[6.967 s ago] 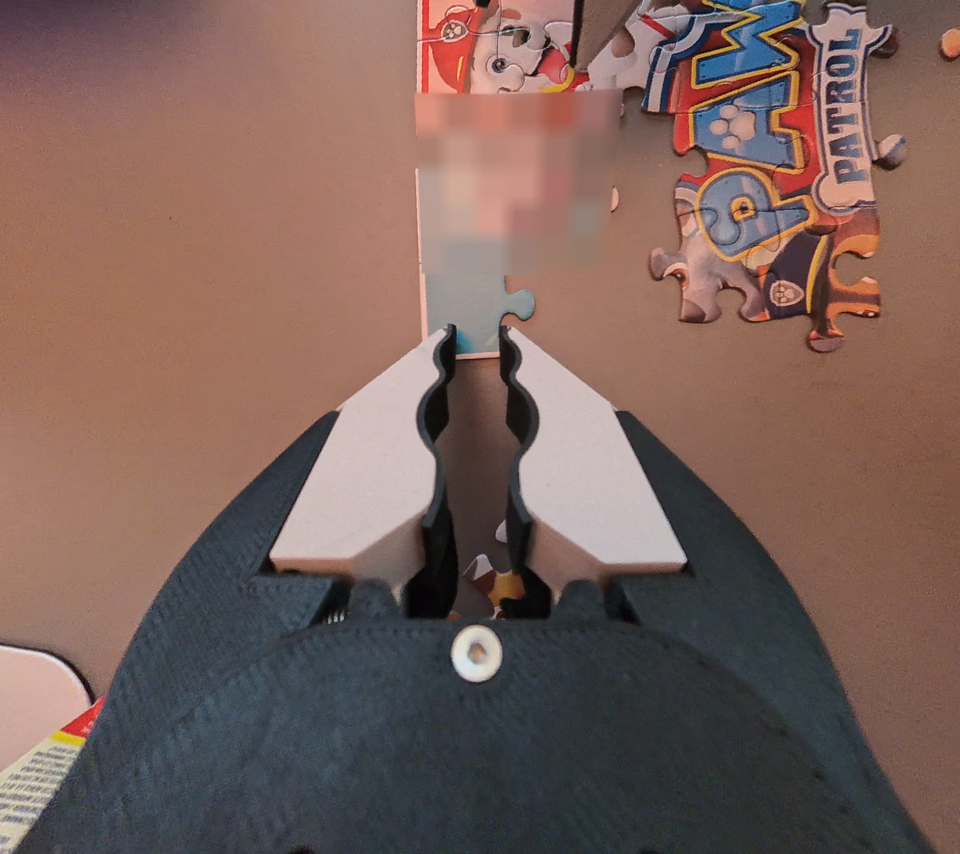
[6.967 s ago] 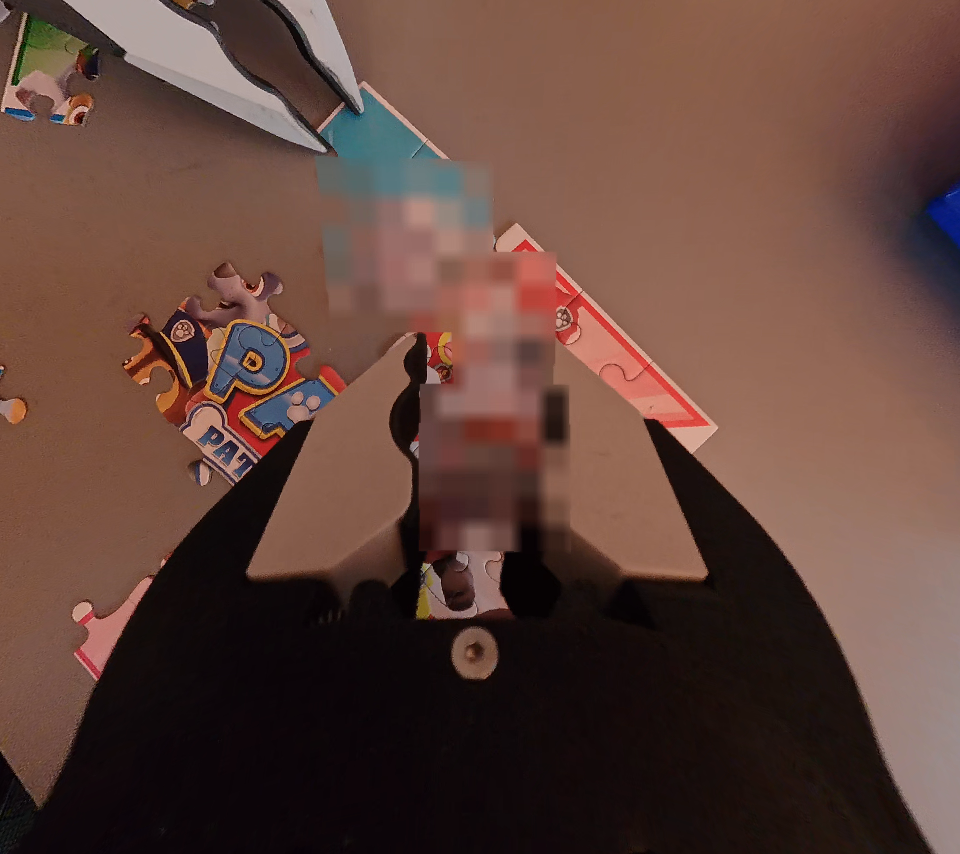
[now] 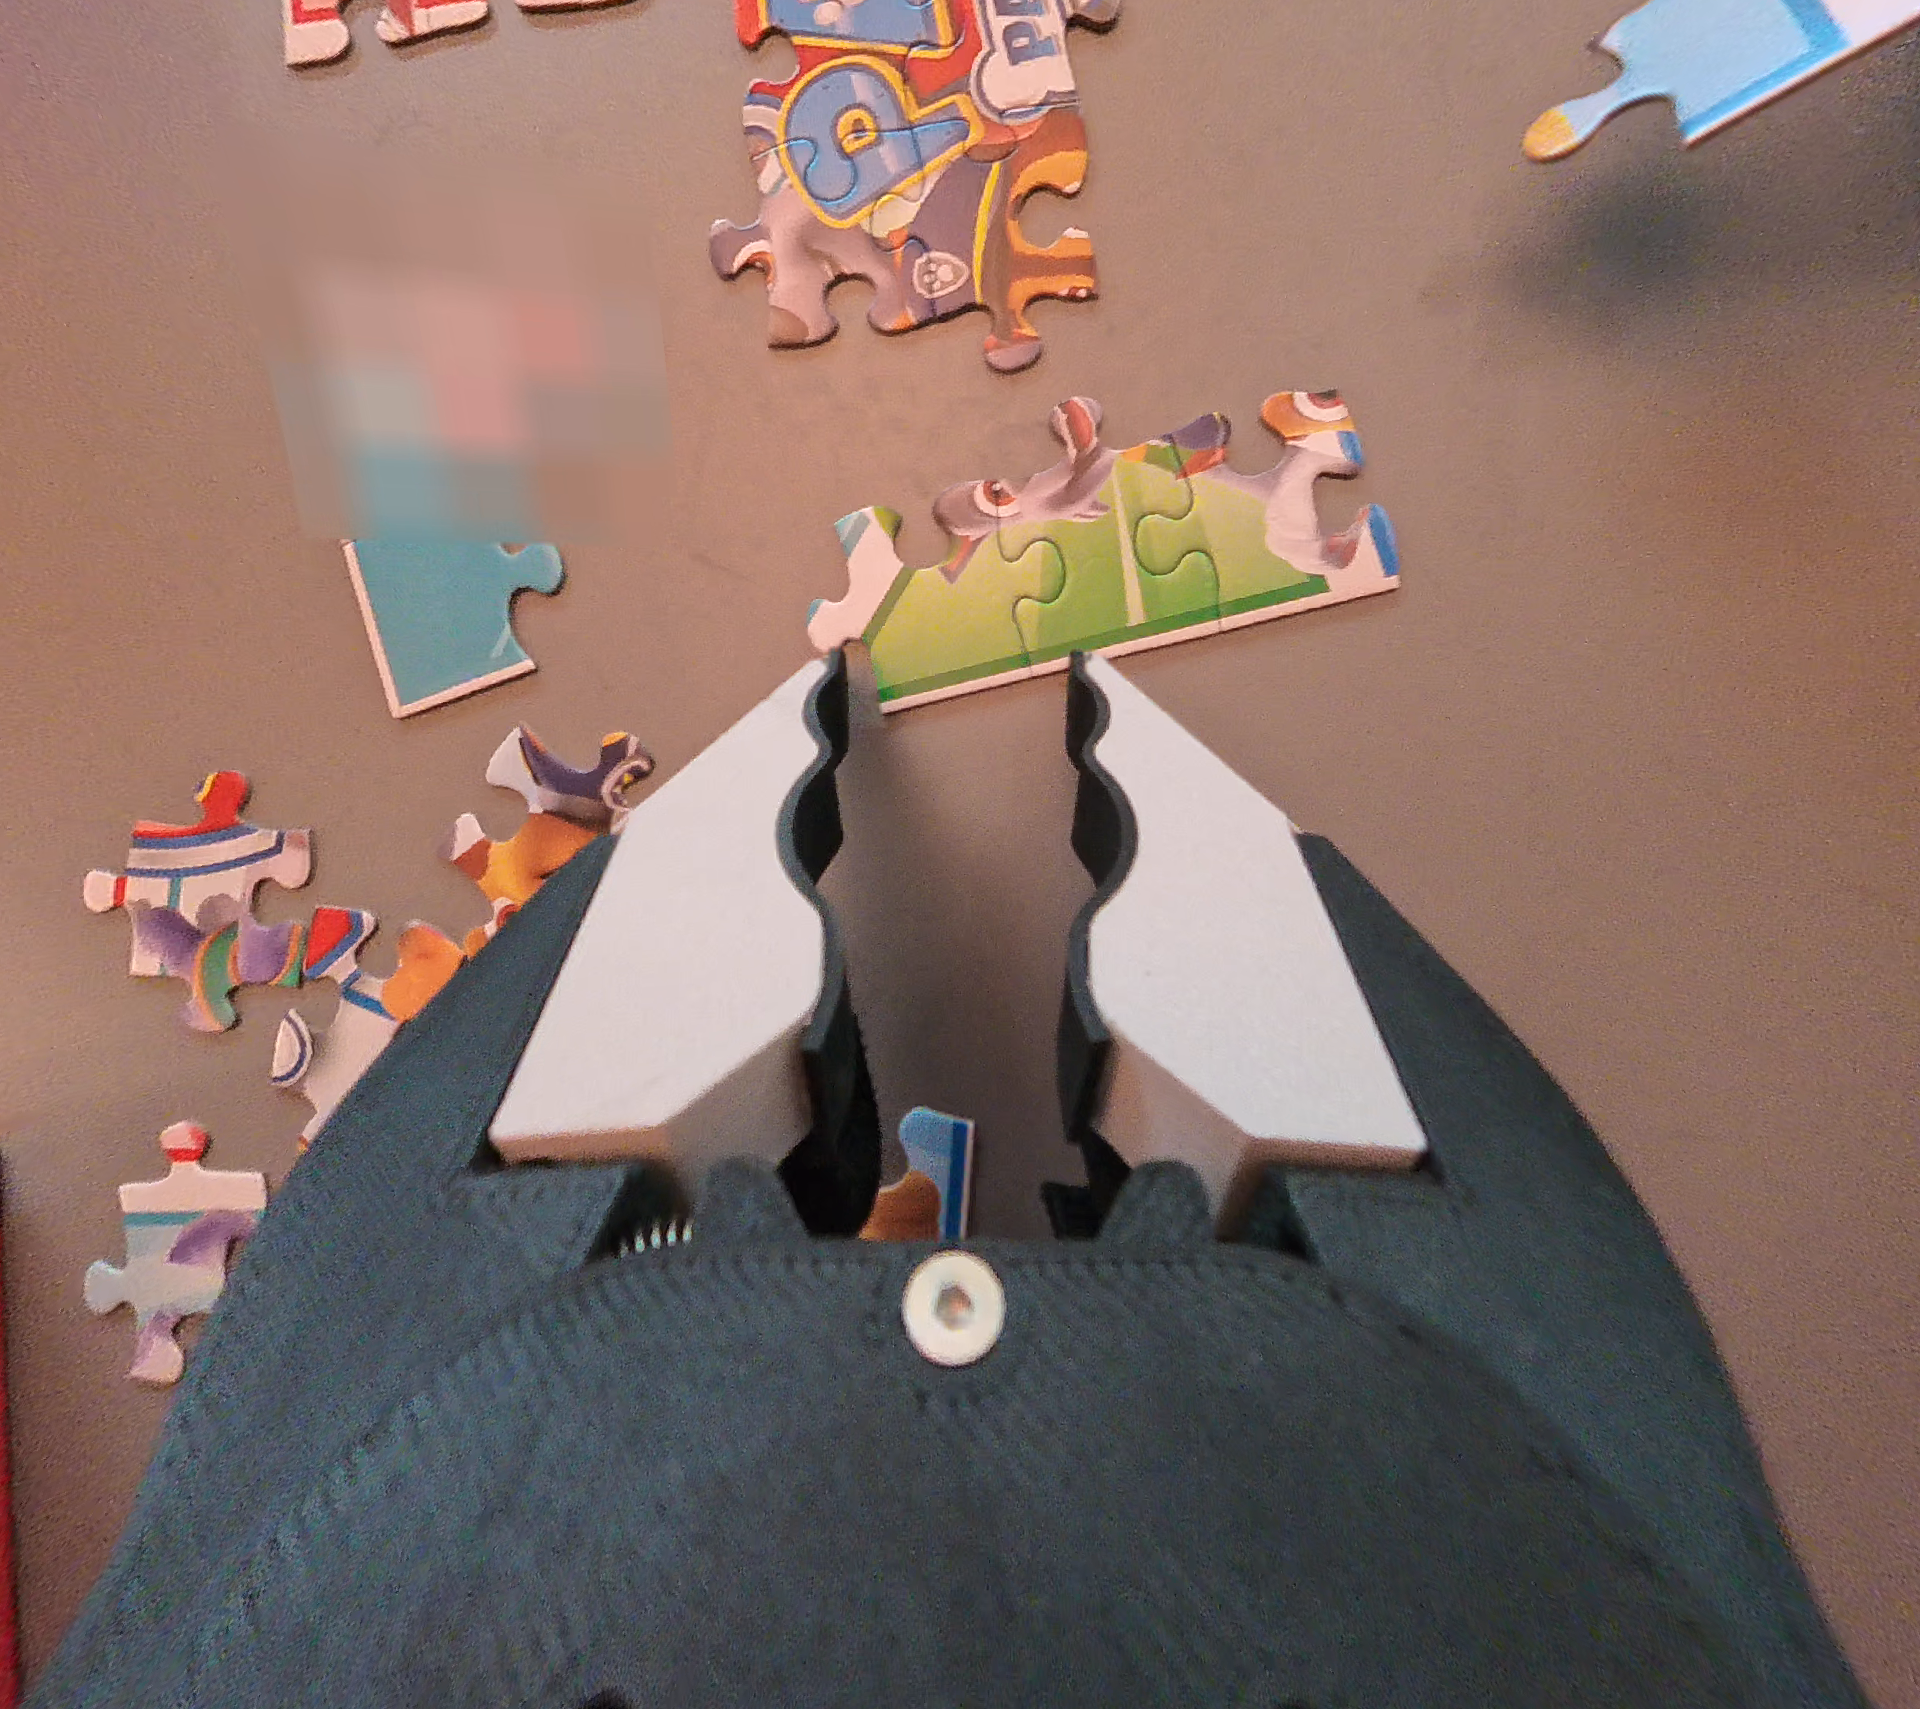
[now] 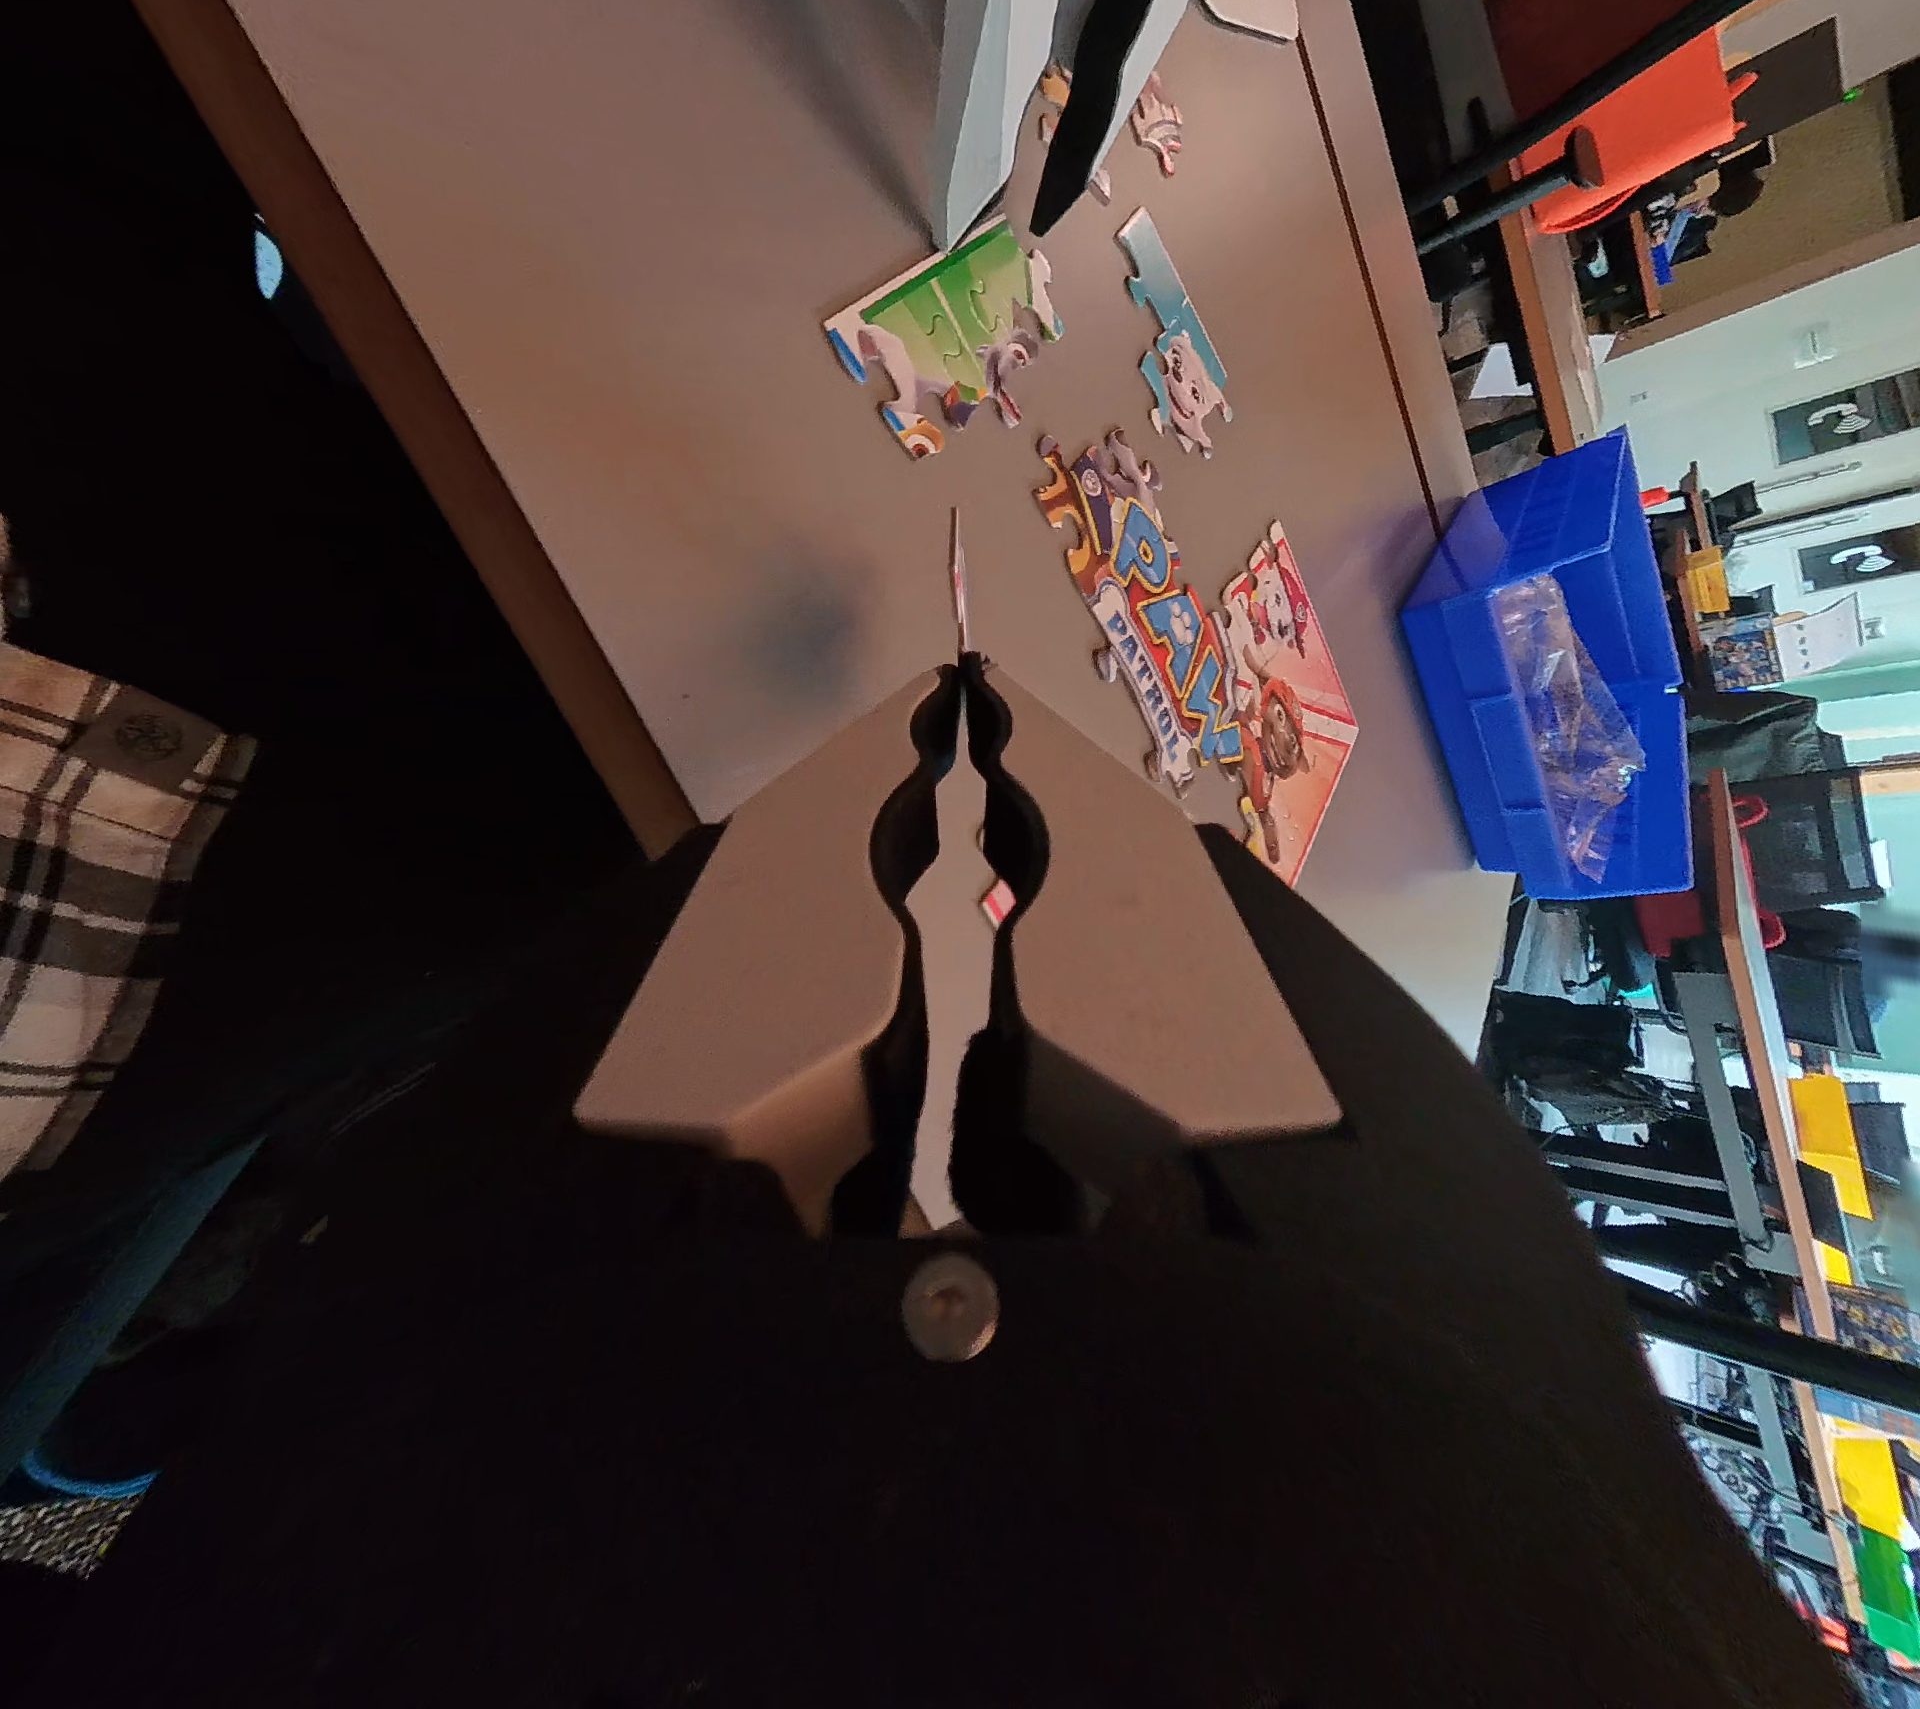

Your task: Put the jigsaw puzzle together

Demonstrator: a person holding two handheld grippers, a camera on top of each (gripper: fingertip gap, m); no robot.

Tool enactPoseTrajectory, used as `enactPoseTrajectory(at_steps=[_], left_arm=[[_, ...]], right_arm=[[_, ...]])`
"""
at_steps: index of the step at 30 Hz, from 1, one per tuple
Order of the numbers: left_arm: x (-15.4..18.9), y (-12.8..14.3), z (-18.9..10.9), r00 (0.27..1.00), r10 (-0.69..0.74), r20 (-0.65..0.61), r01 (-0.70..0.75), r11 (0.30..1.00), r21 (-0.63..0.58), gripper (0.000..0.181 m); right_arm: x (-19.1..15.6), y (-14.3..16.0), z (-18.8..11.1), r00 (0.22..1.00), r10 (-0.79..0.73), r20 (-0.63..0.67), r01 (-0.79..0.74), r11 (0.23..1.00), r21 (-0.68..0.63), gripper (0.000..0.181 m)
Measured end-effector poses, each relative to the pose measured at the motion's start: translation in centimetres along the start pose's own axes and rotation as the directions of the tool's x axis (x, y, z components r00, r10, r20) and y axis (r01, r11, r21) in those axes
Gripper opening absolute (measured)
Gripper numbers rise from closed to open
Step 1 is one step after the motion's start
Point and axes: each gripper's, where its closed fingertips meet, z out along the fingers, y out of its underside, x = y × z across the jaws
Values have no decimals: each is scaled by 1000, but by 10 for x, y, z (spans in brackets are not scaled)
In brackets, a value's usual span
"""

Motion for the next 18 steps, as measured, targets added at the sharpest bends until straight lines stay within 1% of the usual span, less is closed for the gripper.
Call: enactPoseTrajectory(at_steps=[5, 10, 13, 16, 18], left_arm=[[-5, 0, 1, 1000, -17, 10, 17, 1000, 14, 41], [-19, 4, -2, 997, -57, 56, 56, 998, 18, 39], [-28, 2, -5, 993, -84, 88, 80, 996, 46, 38], [-36, 2, -9, 988, -101, 116, 94, 994, 62, 36], [-39, 2, -10, 986, -110, 125, 102, 993, 67, 36]], right_arm=[[10, -6, 7, 999, -25, -22, 26, 1000, 8, 0], [21, -15, 18, 995, -77, -65, 78, 997, 21, 0], [35, -23, 27, 981, -140, -135, 144, 989, 26, 0], [48, -35, 35, 948, -224, -225, 236, 971, 28, 0], [51, -42, 38, 929, -265, -260, 283, 959, 35, 0]])
